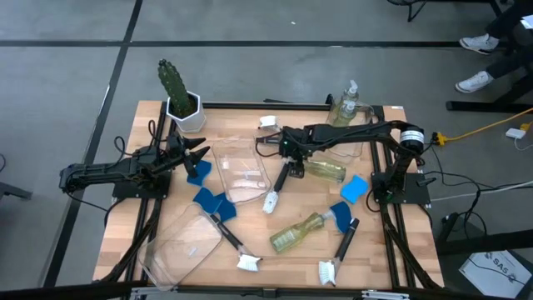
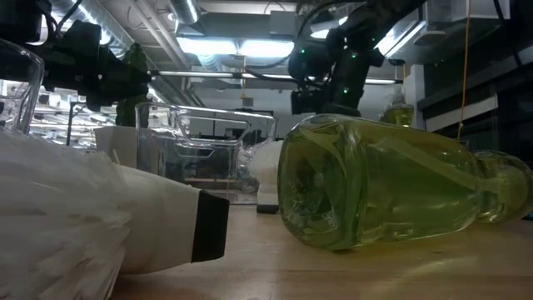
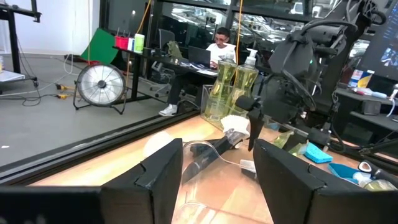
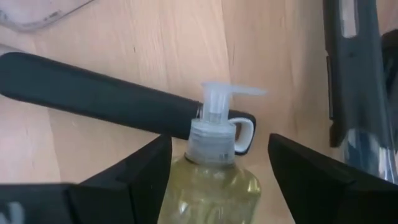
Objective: Pick & Place Kitchen Sink Supplies
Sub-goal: Put the green dish soap into the top right transparent bin
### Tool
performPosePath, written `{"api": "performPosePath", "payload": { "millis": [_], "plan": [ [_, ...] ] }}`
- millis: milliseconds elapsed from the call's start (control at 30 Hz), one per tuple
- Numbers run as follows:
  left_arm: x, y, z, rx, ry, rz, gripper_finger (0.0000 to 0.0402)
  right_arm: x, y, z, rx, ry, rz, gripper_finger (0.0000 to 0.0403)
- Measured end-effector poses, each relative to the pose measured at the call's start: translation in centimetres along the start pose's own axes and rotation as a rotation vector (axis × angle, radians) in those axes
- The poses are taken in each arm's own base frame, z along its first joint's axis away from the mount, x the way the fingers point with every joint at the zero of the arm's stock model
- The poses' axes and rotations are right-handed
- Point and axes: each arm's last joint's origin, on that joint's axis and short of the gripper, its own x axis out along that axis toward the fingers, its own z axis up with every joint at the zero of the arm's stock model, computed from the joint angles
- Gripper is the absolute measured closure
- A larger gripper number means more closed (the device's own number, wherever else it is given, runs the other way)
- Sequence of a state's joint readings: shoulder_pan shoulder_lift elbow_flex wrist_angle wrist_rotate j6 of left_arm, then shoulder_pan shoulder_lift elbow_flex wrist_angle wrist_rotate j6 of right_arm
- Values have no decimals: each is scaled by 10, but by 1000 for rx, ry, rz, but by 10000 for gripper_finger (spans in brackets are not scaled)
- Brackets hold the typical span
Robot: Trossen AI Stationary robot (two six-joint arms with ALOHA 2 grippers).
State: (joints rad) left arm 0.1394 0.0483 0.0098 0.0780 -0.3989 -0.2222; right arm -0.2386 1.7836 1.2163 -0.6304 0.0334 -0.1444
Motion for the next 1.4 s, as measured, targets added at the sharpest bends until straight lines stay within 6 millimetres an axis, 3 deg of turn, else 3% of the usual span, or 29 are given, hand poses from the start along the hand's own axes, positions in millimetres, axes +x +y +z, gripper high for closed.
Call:
{"api": "performPosePath", "payload": {
  "millis": [367,833,1400],
  "plan": [
    [0,0,0,0,0,0,212,10,1,-1,4,30,1,147],
    [0,0,0,0,0,0,211,25,3,0,26,47,-5,286],
    [0,0,0,0,1,1,212,21,-5,5,130,24,51,286]
  ]
}}
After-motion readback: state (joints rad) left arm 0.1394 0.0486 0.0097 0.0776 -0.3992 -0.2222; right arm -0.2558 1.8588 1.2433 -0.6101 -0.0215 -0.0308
